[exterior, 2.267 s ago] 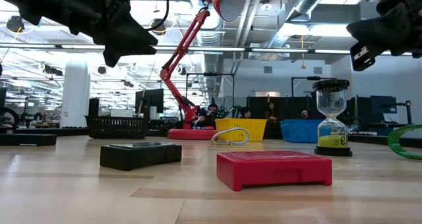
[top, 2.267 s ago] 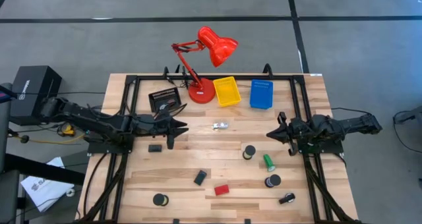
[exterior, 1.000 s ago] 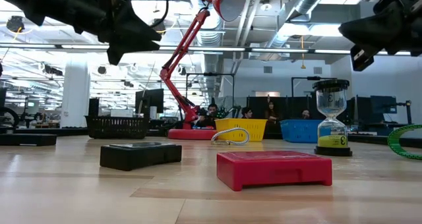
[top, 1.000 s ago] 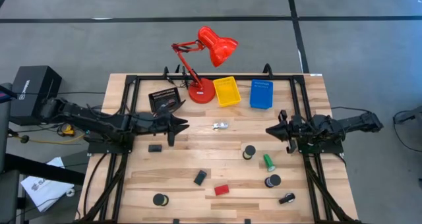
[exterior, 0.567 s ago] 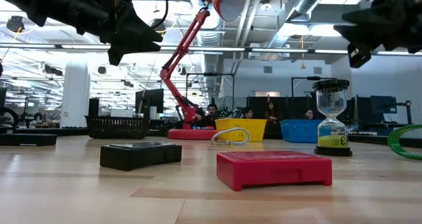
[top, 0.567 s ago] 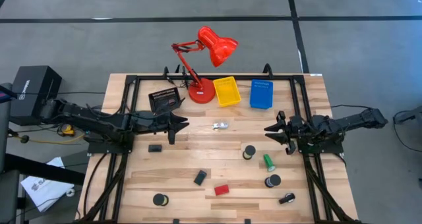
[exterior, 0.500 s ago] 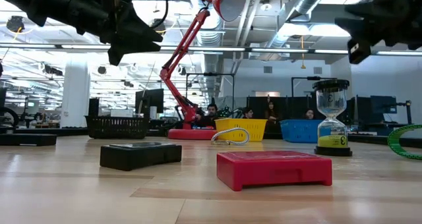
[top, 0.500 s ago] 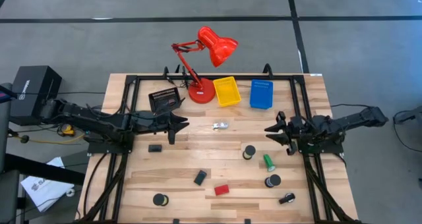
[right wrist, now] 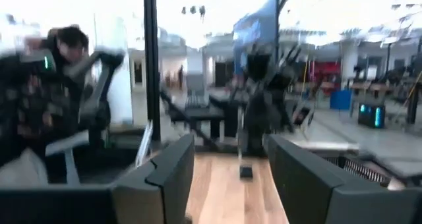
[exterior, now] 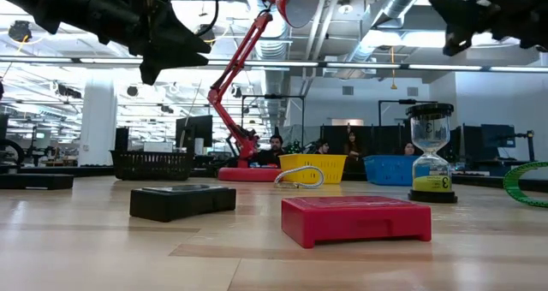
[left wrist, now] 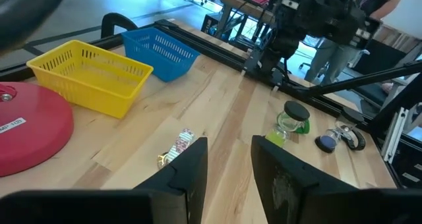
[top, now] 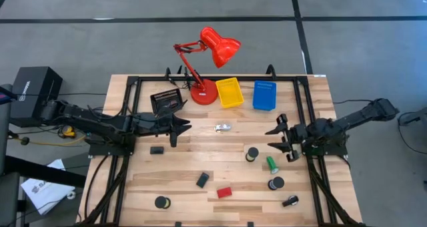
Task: Pick & Place Office items
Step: Put the light green hourglass into the yellow bin
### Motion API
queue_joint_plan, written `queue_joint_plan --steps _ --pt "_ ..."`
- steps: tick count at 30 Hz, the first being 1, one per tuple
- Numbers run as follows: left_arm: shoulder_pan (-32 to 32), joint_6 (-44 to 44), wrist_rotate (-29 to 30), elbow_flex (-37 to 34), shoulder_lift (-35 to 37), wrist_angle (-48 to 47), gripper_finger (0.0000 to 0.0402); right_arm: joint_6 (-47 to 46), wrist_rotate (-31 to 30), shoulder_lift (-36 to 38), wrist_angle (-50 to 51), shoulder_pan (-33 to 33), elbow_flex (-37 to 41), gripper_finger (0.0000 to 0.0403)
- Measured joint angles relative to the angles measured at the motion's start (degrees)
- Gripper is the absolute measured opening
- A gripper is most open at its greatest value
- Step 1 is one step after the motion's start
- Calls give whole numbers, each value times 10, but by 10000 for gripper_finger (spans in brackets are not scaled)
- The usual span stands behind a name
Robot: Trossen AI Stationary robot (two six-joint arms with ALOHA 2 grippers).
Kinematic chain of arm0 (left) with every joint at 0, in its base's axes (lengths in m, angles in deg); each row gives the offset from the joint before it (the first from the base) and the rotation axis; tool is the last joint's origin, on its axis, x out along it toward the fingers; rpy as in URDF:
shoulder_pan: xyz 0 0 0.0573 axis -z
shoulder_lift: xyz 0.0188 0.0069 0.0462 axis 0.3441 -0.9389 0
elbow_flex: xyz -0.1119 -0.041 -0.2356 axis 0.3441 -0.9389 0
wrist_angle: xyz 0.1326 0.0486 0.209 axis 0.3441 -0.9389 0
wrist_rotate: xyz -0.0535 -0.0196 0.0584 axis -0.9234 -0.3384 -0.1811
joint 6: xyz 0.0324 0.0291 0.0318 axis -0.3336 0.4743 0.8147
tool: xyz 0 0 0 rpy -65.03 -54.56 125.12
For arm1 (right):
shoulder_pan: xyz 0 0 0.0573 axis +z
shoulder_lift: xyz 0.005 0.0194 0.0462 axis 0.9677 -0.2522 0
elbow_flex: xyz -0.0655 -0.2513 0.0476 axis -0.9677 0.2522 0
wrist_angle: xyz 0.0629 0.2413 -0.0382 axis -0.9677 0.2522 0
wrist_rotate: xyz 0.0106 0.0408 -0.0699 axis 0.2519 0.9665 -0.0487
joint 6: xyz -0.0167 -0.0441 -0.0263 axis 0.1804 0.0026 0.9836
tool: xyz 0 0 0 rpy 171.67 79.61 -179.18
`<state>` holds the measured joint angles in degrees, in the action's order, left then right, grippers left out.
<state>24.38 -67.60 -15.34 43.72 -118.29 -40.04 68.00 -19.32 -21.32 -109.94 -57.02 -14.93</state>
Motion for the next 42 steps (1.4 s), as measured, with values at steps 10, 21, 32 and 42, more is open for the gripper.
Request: queue_joint_plan --steps 10,21,32,42 --pt "0 0 0 0 0 1 112 17 1 -166 -1 -5 -73 188" --pt "-3 1 2 0 0 5 112 -4 0 -328 2 -17 -135 213" --pt "-60 2 2 0 0 17 112 -21 1 -436 8 -10 -167 242" --pt "-70 1 1 0 0 22 112 -65 0 -410 129 -12 -173 243"
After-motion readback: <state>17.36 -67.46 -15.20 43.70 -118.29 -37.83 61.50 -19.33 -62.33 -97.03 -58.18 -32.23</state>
